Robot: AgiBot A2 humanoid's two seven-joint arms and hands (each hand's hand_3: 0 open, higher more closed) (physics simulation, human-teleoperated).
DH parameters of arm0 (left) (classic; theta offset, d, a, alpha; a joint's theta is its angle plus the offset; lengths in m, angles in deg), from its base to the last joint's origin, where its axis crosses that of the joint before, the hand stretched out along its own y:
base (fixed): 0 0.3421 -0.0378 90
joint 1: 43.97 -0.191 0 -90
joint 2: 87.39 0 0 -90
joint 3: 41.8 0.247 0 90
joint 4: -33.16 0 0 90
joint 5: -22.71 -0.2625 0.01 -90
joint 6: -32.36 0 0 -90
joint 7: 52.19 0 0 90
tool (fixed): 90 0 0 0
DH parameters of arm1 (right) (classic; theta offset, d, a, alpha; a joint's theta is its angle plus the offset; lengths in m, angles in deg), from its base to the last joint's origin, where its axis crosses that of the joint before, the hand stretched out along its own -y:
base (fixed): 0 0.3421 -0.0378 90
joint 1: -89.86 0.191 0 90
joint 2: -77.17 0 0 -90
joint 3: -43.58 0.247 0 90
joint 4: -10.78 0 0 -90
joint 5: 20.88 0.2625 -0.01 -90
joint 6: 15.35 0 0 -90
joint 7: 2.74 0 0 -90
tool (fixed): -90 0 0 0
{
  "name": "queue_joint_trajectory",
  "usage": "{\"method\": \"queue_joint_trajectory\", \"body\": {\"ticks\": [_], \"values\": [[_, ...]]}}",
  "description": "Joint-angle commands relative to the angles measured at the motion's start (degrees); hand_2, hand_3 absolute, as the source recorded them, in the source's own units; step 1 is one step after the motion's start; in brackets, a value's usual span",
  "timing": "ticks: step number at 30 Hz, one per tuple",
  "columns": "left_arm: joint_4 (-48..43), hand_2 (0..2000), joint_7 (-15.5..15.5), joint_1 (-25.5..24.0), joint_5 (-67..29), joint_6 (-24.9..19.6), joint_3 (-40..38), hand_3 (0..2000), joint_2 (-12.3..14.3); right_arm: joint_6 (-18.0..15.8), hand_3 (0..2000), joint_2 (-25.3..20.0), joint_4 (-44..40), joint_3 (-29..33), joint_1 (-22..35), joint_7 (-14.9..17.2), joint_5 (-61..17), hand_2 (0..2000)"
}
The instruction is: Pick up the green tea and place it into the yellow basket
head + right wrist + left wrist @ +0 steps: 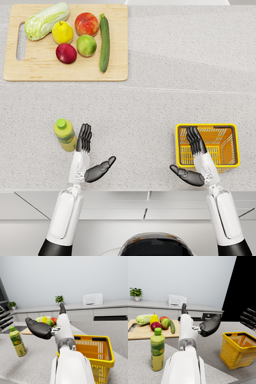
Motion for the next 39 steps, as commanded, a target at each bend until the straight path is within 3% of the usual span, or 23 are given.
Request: {"method": "queue_joint_trajectory", "body": {"ticks": [1,13,15,18,22,27,34,39], "values": [[0.0,0,0.0,0.0,0.0,0.0,0.0,0,0.0,0.0,0,0.0,0.0,0.0,0.0,0.0,0.0,0],[0.93,0,0.0,0.11,0.0,0.0,1.72,0,0.06,0.0,0,-0.06,-0.93,-1.72,0.11,0.0,0.0,0],[1.78,0,2.8,2.49,0.0,-2.81,-1.21,0,1.58,2.78,0,-1.81,1.77,1.25,2.75,-2.81,0.0,0],[4.93,0,4.67,7.46,0.0,-4.68,-5.97,0,3.39,4.63,0,-2.87,3.59,7.66,5.85,-4.69,0.0,0],[9.94,0,5.48,10.95,-10.16,-5.49,-12.11,0,3.46,5.43,0,-2.68,3.33,14.71,6.58,-5.5,-10.16,0],[18.4,0,5.71,12.12,-19.37,-5.72,-15.4,0,3.91,5.66,0,-2.62,3.3,20.75,7.62,-5.73,-17.49,0],[35.05,0,5.76,13.55,-21.51,-5.77,-11.14,0,4.82,5.71,0,-3.09,4.3,19.46,7.76,-5.78,-19.02,0],[53.57,0,5.78,20.64,-21.72,-5.53,-11.51,0,6.12,5.71,0,-3.57,5.47,18.71,7.03,-5.78,-19.16,0]]}}
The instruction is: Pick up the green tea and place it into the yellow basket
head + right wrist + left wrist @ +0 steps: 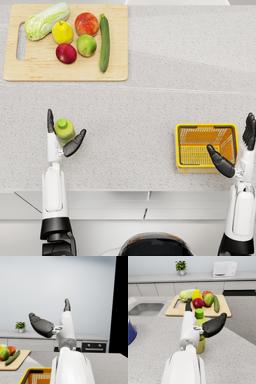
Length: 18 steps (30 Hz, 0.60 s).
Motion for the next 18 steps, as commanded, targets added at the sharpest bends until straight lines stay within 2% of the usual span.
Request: {"method": "queue_joint_trajectory", "body": {"ticks": [1,5,11,12,13,15,17,18], "values": [[15.49,0,0.0,7.09,-0.02,0.07,-0.06,0,0.81,0.0,0,-0.12,0.57,0.02,-0.35,0.0,-0.01,0],[20.05,0,-0.01,8.67,-0.02,-0.16,-0.45,0,1.35,0.0,0,-0.39,-0.45,0.06,-0.19,0.0,-0.02,0],[36.41,0,-0.01,15.89,-0.02,-0.23,2.33,0,2.77,0.0,0,-0.89,-1.57,-2.18,-0.23,0.0,-0.03,0],[33.43,1361,0.0,14.47,-0.02,-0.23,1.79,327,2.68,0.0,0,-0.99,-1.97,-2.49,-0.46,0.0,-0.03,0],[32.79,2000,0.03,14.25,-0.07,-1.06,2.22,653,2.63,0.0,0,-1.09,-2.17,-2.49,-0.9,0.0,-0.03,0],[32.4,2000,0.17,14.32,-0.11,-2.32,2.82,1307,2.55,0.0,0,-1.25,-2.59,-3.22,-0.61,0.0,-0.03,0],[26.99,2000,0.26,12.31,-0.14,-1.51,1.5,1960,2.47,0.0,0,-1.44,-2.89,-3.91,-0.81,0.0,-0.03,0],[23.42,2000,0.38,11.17,-0.12,-1.13,0.83,2000,2.5,0.0,0,-1.52,-3.13,-4.16,-1.36,0.0,-0.03,0]]}}
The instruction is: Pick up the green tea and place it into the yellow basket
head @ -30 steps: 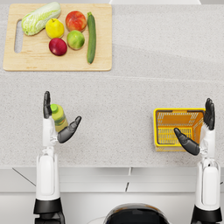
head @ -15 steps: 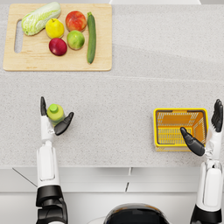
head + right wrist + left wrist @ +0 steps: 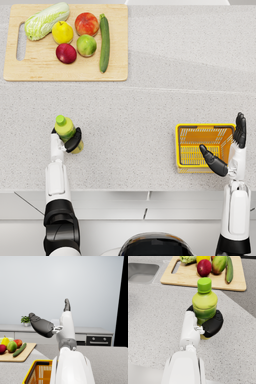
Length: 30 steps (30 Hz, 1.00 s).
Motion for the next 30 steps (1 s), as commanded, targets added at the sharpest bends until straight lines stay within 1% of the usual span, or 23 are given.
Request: {"method": "queue_joint_trajectory", "body": {"ticks": [1,2,5,7,8,11,15,19,24,28,29,30], "values": [[-11.08,2000,0.06,-1.94,0.03,0.08,-1.93,2000,0.02,0.0,0,-0.08,-0.86,-1.99,-0.3,0.0,0.0,0],[-14.56,2000,-0.06,-2.58,0.05,-0.79,-2.02,2000,0.11,0.0,0,-0.17,-1.03,-3.63,-0.39,0.0,0.0,0],[-28.94,2000,-0.44,-4.84,0.04,-2.49,0.37,2000,0.19,0.0,0,-0.97,-2.1,-12.04,0.66,0.0,0.01,0],[-37.51,2000,-0.52,-5.56,0.06,-5.2,2.44,2000,0.31,0.0,0,-1.71,-3.92,-17.06,1.12,0.0,0.0,0],[-41.54,2000,-0.49,-5.87,0.06,-5.73,3.64,2000,0.42,0.0,0,-2.1,-4.57,-18.53,1.39,0.0,0.0,0],[-48.95,2000,-0.18,-5.15,0.08,-6.2,7.6,2000,1.18,0.0,0,-3.53,-7.16,-20.86,3.03,0.0,-0.01,0],[-53.34,2000,-0.06,-3.2,0.09,-5.63,14.04,2000,3.18,0.0,0,-5.25,-10.41,-22.44,4.87,0.0,-0.01,0],[-56.57,2000,-0.09,-1.78,0.08,-5.49,20.26,2000,5.58,0.0,0,-7.58,-15.04,-25.08,7.75,0.0,-9.52,0],[-58.5,2000,0.06,-1.63,0.08,-5.62,26.94,2000,7.54,0.0,0,-9.86,-17.31,-28.45,10.17,0.0,-13.3,0],[-59.91,2000,-0.01,-2.33,0.07,-5.52,29.76,2000,7.89,0.0,0,-11.11,-18.3,-27.68,11.46,0.0,-13.96,0],[-60.1,2000,-0.15,-2.34,-0.03,-5.16,30.62,2000,7.81,-0.49,0,-11.21,-18.5,-27.59,11.72,-0.03,-14.04,0],[-59.93,2000,-0.26,-2.19,-0.14,-4.69,31.12,2000,7.6,-1.85,0,-11.29,-18.69,-27.52,12.0,-0.09,-14.08,0]]}}
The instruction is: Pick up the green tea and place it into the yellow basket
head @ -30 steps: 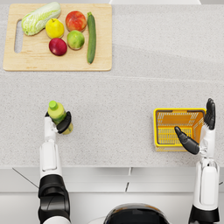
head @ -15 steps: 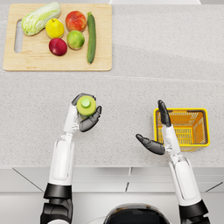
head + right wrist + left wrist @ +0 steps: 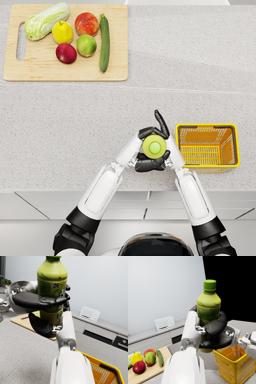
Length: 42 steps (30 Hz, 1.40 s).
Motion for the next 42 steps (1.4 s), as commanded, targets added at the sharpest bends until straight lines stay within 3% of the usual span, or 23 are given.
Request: {"method": "queue_joint_trajectory", "body": {"ticks": [1,2,3,4,6,7,8,12,13,15,18,22,26,27,29,30,31,35,36,37,38,41,42], "values": [[-1.39,2000,-0.01,0.84,-0.08,0.49,3.27,2000,0.37,-1.1,0,-1.0,-0.09,0.05,1.86,-0.08,-0.03,0],[-1.44,2000,-0.06,0.79,-0.13,0.88,3.42,2000,0.0,-2.0,327,-0.95,-0.09,0.0,1.88,-0.08,-0.05,1361],[-1.89,2000,0.04,0.96,-0.17,0.51,3.76,2000,-0.56,-11.03,653,-0.58,-0.49,-0.44,2.15,-0.11,-0.11,2000],[-1.89,2000,0.09,1.19,-0.2,-0.05,4.15,2000,-0.9,-14.12,980,-0.2,-0.49,-0.86,2.32,0.06,-0.15,2000],[-1.91,2000,-0.13,1.22,-0.28,-1.18,4.87,2000,-1.98,-15.81,1633,0.22,-0.36,-1.54,2.81,0.26,-0.22,2000],[-2.4,639,-0.02,1.11,-0.26,-1.67,5.47,1673,-2.54,-17.54,1960,0.67,-0.24,-2.27,2.82,0.36,-0.26,2000],[-2.65,0,0.02,0.92,-0.2,-1.03,5.35,1347,-3.16,-17.51,2000,0.88,-0.36,-2.28,3.12,0.3,-0.25,2000],[-5.23,0,-0.06,-0.68,-0.07,2.54,3.86,40,-5.96,-15.3,2000,0.39,1.27,2.75,4.55,0.25,-0.1,2000],[-6.35,0,-0.08,-1.77,-0.04,3.46,2.15,0,-7.02,-16.09,2000,0.03,1.7,5.02,5.11,0.49,-0.12,2000],[-9.66,0,-0.11,-4.96,0.07,4.56,-2.76,0,-9.74,-9.78,2000,-0.36,3.3,10.32,5.82,0.21,-0.16,2000],[-14.56,0,-0.13,-10.2,0.14,5.2,-11.72,0,-12.93,-5.39,2000,-0.03,5.11,19.07,5.65,-0.23,-0.14,2000],[-14.88,0,-0.14,-13.62,0.2,5.47,-22.13,0,-13.35,-4.77,2000,0.42,6.35,30.28,5.05,-0.26,-0.1,2000],[-14.57,0,-0.14,-14.29,0.22,5.55,-25.25,0,-12.92,-4.21,2000,-0.29,3.51,35.48,1.53,-0.39,-0.06,2000],[-14.83,0,-0.14,-14.55,0.22,5.55,-24.88,0,-12.88,-4.13,2000,-0.35,2.62,36.12,0.62,0.52,-0.05,2000],[-14.93,0,-0.14,-14.4,0.23,5.56,-24.9,0,-12.56,-7.62,2000,-0.57,-0.25,36.72,-0.74,8.08,-0.03,2000],[-14.93,0,-0.14,-14.41,0.23,5.57,-25.0,0,-12.43,-8.07,2000,-0.67,-1.69,36.47,-1.23,11.39,-0.04,2000],[-14.36,0,-0.14,-14.06,0.23,5.57,-25.24,0,-12.19,-6.44,2000,-0.73,-2.53,35.79,-1.81,13.8,-0.07,2000],[-14.09,0,-0.14,-13.91,0.23,5.57,-25.57,0,-11.62,-7.32,2000,-0.69,-4.6,33.36,-2.51,18.19,-0.08,2000],[-14.15,0,-0.14,-13.78,0.23,5.57,-25.71,0,-11.45,-9.54,1673,-0.62,-5.03,33.26,-2.38,18.7,-0.09,639],[-13.57,0,-0.14,-13.43,0.23,5.57,-25.95,0,-11.23,-9.36,1347,-0.65,-4.11,33.58,-2.54,19.23,-0.09,0],[-13.26,0,-0.14,-13.34,0.23,5.57,-25.74,0,-11.07,-8.32,1020,-0.61,-4.05,33.09,-2.25,19.5,-0.08,0],[-8.88,0,-0.14,-8.32,0.23,5.57,-25.86,0,-9.36,-2.2,40,-0.28,1.4,31.47,-1.1,8.26,-0.05,0],[-7.86,0,-0.14,-6.03,0.23,5.57,-26.71,0,-8.84,-1.05,0,0.14,3.44,31.3,0.32,5.95,-0.05,0]]}}
